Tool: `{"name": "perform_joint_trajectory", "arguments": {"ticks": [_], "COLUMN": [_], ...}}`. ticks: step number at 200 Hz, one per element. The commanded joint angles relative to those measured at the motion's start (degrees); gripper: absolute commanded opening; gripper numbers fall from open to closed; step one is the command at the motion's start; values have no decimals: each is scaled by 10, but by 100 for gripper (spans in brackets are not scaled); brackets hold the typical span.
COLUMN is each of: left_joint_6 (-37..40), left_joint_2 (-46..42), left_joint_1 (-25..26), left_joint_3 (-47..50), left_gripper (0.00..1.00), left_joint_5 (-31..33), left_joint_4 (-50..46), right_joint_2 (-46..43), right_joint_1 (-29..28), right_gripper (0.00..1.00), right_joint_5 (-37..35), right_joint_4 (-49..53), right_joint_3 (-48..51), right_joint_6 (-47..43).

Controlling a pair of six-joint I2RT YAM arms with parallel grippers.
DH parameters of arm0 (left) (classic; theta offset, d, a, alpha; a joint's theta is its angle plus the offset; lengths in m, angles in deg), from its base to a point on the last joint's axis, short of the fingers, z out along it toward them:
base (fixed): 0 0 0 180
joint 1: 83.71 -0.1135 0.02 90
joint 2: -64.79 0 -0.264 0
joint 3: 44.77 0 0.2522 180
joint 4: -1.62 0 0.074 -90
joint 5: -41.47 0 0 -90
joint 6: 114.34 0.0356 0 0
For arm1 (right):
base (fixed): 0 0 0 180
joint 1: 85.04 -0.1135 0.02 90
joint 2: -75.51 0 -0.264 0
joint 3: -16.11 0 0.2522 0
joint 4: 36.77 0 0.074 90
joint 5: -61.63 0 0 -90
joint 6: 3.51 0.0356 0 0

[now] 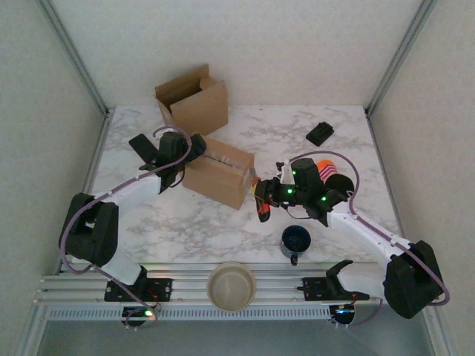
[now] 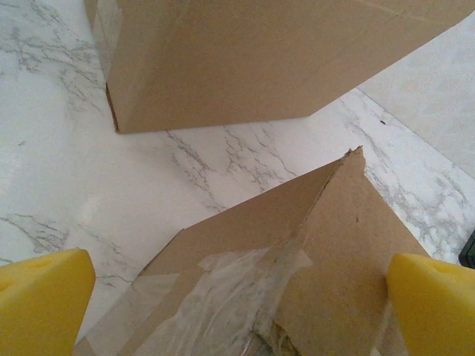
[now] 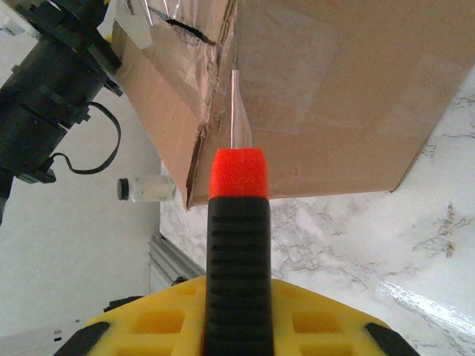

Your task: Unpack the express box

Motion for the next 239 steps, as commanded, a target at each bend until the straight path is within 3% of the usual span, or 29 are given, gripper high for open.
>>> {"name": "perform_joint_trajectory", "arguments": {"ticks": [1, 239], "left_joint_6": [4, 4], "left_joint_2": [13, 15], "left_joint_1": [2, 1], "left_joint_3": [18, 18], "left_gripper": [100, 100], "left_joint_5": [22, 21], "left_joint_4": [-58, -55], "right_joint_2": [3, 33], "right_joint_1": [-4, -23], "right_gripper": [0, 0], "right_joint_5": [-2, 2], "right_joint_4": [-13, -28], "right_joint_3": [-26, -24], "right_joint_6": [-3, 7]}}
